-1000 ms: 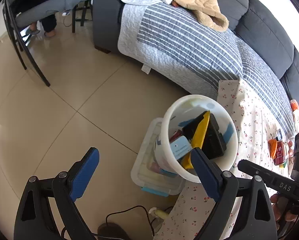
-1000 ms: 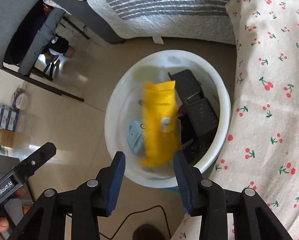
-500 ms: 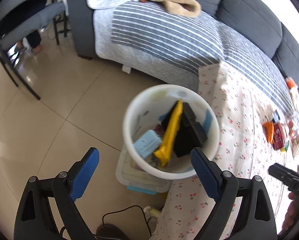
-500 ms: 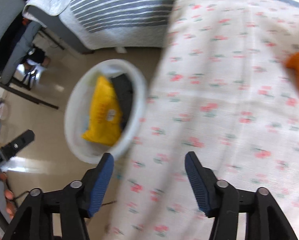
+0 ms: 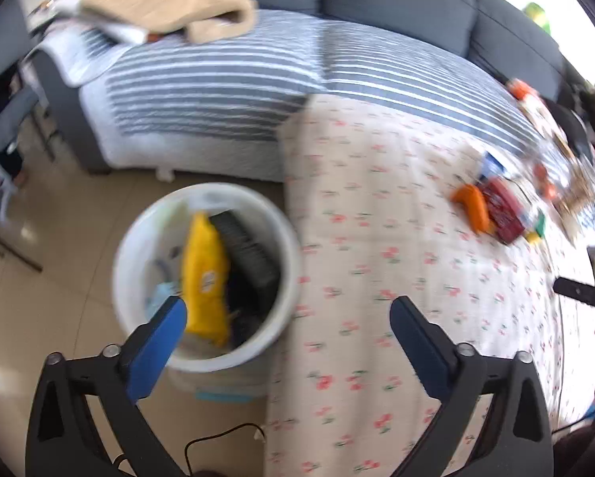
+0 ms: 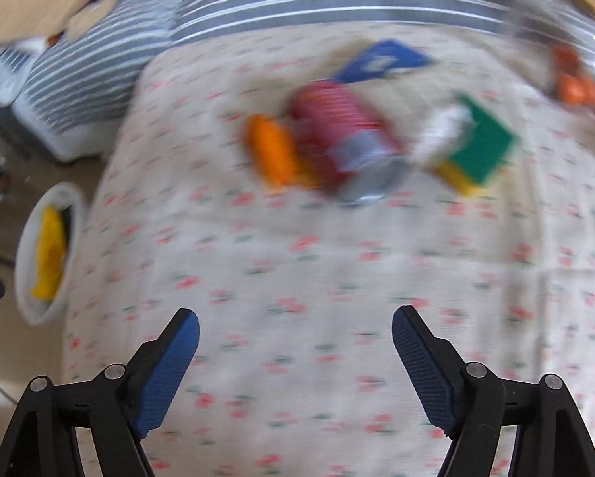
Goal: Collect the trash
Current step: 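Return both grippers to the cloth and grasp the orange peel with the left gripper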
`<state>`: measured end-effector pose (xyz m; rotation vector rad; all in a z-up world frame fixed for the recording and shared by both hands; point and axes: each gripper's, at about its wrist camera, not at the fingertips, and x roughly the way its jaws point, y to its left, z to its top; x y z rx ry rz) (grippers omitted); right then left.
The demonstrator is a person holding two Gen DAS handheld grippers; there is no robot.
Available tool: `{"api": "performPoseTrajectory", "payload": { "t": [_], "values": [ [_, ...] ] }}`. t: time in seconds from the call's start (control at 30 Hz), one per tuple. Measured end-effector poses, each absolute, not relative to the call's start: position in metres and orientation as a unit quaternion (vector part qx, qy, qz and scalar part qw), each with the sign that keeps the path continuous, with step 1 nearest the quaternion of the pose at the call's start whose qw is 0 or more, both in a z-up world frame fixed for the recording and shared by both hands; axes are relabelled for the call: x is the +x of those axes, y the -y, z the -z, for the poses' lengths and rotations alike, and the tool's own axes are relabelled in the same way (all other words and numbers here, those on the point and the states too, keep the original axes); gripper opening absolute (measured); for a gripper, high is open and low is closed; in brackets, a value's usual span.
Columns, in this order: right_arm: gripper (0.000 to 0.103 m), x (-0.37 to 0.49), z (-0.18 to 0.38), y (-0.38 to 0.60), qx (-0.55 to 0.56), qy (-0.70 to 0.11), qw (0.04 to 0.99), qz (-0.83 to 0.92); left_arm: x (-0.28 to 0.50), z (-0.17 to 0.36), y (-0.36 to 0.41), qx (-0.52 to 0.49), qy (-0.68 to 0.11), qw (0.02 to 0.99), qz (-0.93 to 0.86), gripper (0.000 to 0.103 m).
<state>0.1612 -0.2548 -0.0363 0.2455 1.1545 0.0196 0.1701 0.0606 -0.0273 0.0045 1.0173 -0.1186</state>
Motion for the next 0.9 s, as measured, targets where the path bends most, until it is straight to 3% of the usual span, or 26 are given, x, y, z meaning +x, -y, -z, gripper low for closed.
{"api": "performPoseTrajectory", "payload": {
  "t": [0.23, 0.57, 0.73, 0.9],
  "values": [
    [0.085, 0.151, 0.053, 0.308, 0.185, -0.554, 0.811, 0.031, 0.183, 0.033, 0.018, 0.074, -0.478, 0.870, 0.097, 0.103],
    [0.086, 0.151, 0.057, 0.345, 0.144, -0.551, 0.821, 0.048, 0.221, 0.051, 0.110, 0.115, -0.454, 0.874, 0.132, 0.102],
    [0.086, 0.147, 0.057, 0.366, 0.122, -0.547, 0.825, 0.064, 0.247, 0.065, 0.121, 0.037, -0.461, 0.874, 0.152, 0.085],
    [0.086, 0.144, 0.058, 0.387, 0.111, -0.551, 0.825, 0.068, 0.260, 0.076, 0.145, 0.042, -0.467, 0.868, 0.161, 0.063]
  ]
}}
